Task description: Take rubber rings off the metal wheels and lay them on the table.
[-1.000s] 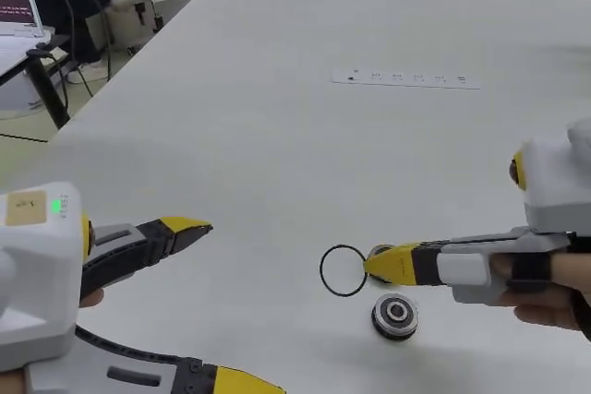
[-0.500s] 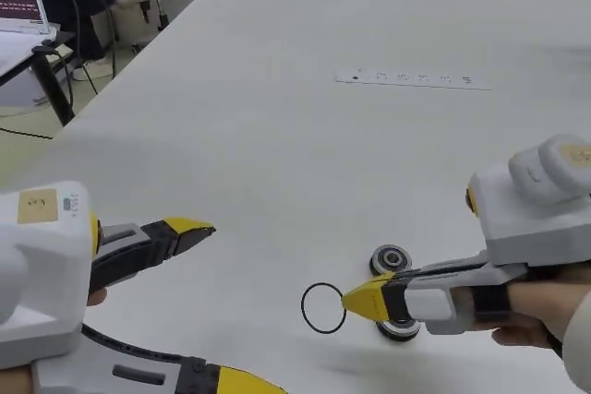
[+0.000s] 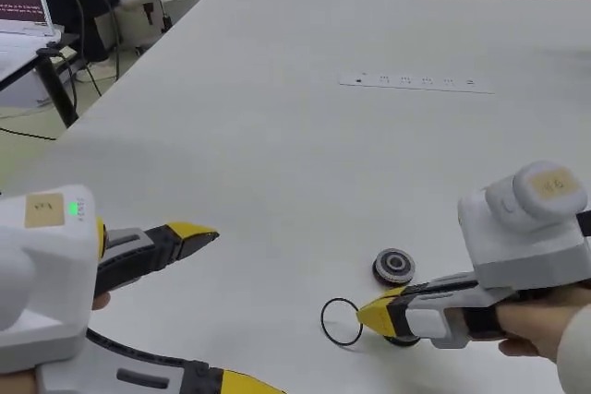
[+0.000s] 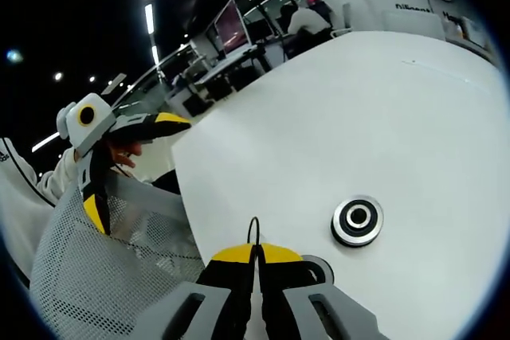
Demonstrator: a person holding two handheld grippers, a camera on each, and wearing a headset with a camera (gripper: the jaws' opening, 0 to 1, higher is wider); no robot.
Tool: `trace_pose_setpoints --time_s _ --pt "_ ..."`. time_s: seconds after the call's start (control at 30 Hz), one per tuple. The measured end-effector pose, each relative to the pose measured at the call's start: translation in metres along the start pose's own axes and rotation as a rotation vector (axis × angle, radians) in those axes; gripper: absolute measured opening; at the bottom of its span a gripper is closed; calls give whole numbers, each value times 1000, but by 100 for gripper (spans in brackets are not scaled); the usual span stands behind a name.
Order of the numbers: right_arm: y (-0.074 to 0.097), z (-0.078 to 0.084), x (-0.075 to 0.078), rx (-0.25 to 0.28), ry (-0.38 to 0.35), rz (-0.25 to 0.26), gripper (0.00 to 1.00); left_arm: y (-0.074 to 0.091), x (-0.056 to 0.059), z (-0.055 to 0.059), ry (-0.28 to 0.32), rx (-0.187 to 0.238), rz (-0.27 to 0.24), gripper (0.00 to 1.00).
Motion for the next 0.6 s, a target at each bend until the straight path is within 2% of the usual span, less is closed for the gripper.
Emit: trace_pose_setpoints --time_s 0.23,0.3,0.6 --pt "-2 4 2 -11 38 17 0 0 0 1 0 -6 -1 97" --pt "-2 3 3 -8 41 24 4 0 -1 0 1 -3 -4 97" --pt "-2 2 5 0 43 29 9 0 -1 1 6 -8 -3 96"
Point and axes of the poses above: the centre of the closed fingertips' face, and the gripper's own axes: y roughly backward along the fingers, x roughly to its right, z roughly out of its underside, the point moved 2 cm from there along y, roughly backward along the fingers, and after that the axes turned 14 degrees about z, right-handed, at the moved point
